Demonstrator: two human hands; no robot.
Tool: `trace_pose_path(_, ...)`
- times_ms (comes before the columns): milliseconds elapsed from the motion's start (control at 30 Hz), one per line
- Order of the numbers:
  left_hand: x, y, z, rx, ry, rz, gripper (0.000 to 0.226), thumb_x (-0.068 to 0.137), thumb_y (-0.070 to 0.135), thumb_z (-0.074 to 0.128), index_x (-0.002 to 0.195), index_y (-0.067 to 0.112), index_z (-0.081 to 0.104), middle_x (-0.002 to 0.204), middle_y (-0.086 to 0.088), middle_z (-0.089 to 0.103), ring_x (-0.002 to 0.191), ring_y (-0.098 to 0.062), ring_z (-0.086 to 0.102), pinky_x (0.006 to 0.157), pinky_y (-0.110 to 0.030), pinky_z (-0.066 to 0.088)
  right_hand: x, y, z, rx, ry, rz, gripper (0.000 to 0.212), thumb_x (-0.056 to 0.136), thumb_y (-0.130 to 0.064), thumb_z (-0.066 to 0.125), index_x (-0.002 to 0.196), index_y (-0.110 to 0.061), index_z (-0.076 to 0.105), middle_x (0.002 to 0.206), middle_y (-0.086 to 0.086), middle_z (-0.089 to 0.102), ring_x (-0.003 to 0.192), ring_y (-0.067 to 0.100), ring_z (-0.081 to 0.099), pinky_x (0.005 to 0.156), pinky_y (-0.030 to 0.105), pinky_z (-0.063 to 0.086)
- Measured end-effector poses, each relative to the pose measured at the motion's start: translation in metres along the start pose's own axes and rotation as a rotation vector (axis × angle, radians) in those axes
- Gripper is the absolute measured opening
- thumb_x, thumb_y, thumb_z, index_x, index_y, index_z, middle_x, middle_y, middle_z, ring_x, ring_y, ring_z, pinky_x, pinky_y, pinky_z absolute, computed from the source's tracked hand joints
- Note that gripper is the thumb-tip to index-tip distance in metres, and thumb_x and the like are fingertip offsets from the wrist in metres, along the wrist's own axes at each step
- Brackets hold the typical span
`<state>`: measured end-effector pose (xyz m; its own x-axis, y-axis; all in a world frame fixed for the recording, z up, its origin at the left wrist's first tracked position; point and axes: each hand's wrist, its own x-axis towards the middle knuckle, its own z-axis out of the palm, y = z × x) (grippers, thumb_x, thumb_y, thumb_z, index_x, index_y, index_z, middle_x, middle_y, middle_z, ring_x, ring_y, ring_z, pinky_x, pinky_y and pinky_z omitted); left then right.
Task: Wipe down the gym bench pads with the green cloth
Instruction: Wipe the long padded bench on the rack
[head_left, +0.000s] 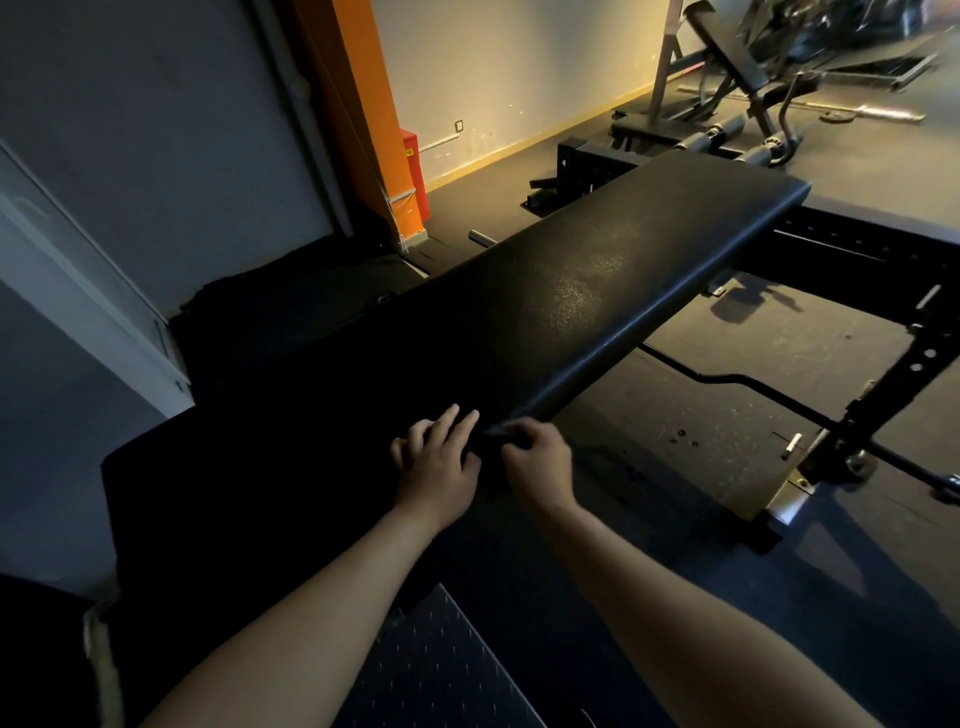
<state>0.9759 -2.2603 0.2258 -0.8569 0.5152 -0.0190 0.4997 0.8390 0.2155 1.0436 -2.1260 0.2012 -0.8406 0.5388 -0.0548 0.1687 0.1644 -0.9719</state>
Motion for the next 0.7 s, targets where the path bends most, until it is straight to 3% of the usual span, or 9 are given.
trace_pose_path(133, 0.002, -0.001, 0.011, -0.005, 0.028, -0.017, 0.053, 0.102, 0.051, 0.036, 0.154, 0.043, 0.025, 0.164, 0.014, 0.015, 0.146, -0.017, 0.013, 0.119, -0.051, 0.006, 0.047, -0.012, -0.047, -0.009, 0.254, 0.007, 0.037, 0.097, -0.011, 0.056, 0.133, -0.021, 0.053, 0.123, -0.005, 0.041, 0.090, 0.001, 0.050, 0.070, 0.014, 0.047)
trace_pose_path(200, 0.002, -0.001, 0.013, -0.015, 0.062, -0.017, 0.052, 0.102, 0.052, 0.036, 0.153, 0.044, 0.028, 0.163, 0.015, 0.019, 0.145, -0.016, 0.015, 0.118, -0.050, 0.006, 0.066, -0.014, -0.058, -0.026, 0.286, 0.032, 0.042, 0.097, -0.010, 0.054, 0.138, -0.018, 0.049, 0.128, -0.001, 0.038, 0.089, 0.003, 0.049, 0.074, 0.017, 0.048)
trace_pose_path(333, 0.003, 0.002, 0.016, -0.013, 0.088, -0.051, 0.051, 0.101, 0.053, 0.038, 0.151, 0.045, 0.031, 0.162, 0.016, 0.021, 0.145, -0.016, 0.015, 0.119, -0.049, 0.007, 0.064, -0.003, -0.038, -0.123, 0.216, 0.012, 0.034, 0.094, -0.009, 0.058, 0.124, -0.025, 0.059, 0.121, -0.008, 0.042, 0.108, 0.011, 0.051, 0.098, 0.039, 0.051)
trace_pose_path(467, 0.007, 0.007, 0.017, 0.017, 0.110, -0.087, 0.047, 0.101, 0.051, 0.039, 0.147, 0.043, 0.037, 0.160, 0.014, 0.026, 0.144, -0.019, 0.019, 0.118, -0.049, 0.009, 0.035, 0.006, -0.009, -0.215, 0.158, -0.091, 0.028, 0.091, -0.011, 0.062, 0.114, -0.027, 0.068, 0.118, -0.013, 0.048, 0.112, 0.009, 0.051, 0.099, 0.035, 0.049)
trace_pose_path(567, 0.014, 0.015, 0.020, 0.052, 0.186, -0.078, 0.040, 0.102, 0.043, 0.036, 0.139, 0.037, 0.050, 0.152, 0.008, 0.041, 0.138, -0.023, 0.031, 0.114, -0.052, 0.015, 0.021, 0.005, 0.000, -0.211, 0.101, -0.115, 0.026, 0.091, -0.013, 0.063, 0.113, -0.025, 0.070, 0.118, -0.013, 0.052, 0.110, 0.008, 0.052, 0.096, 0.029, 0.048)
trace_pose_path(700, 0.043, 0.035, 0.020, 0.035, 0.201, -0.006, 0.040, 0.102, 0.034, 0.036, 0.138, 0.035, 0.053, 0.150, 0.008, 0.046, 0.134, -0.023, 0.037, 0.110, -0.052, 0.019, 0.028, 0.002, -0.019, -0.027, -0.041, 0.005, 0.023, 0.091, -0.018, 0.064, 0.112, -0.026, 0.071, 0.116, -0.009, 0.058, 0.099, 0.005, 0.059, 0.086, 0.028, 0.056)
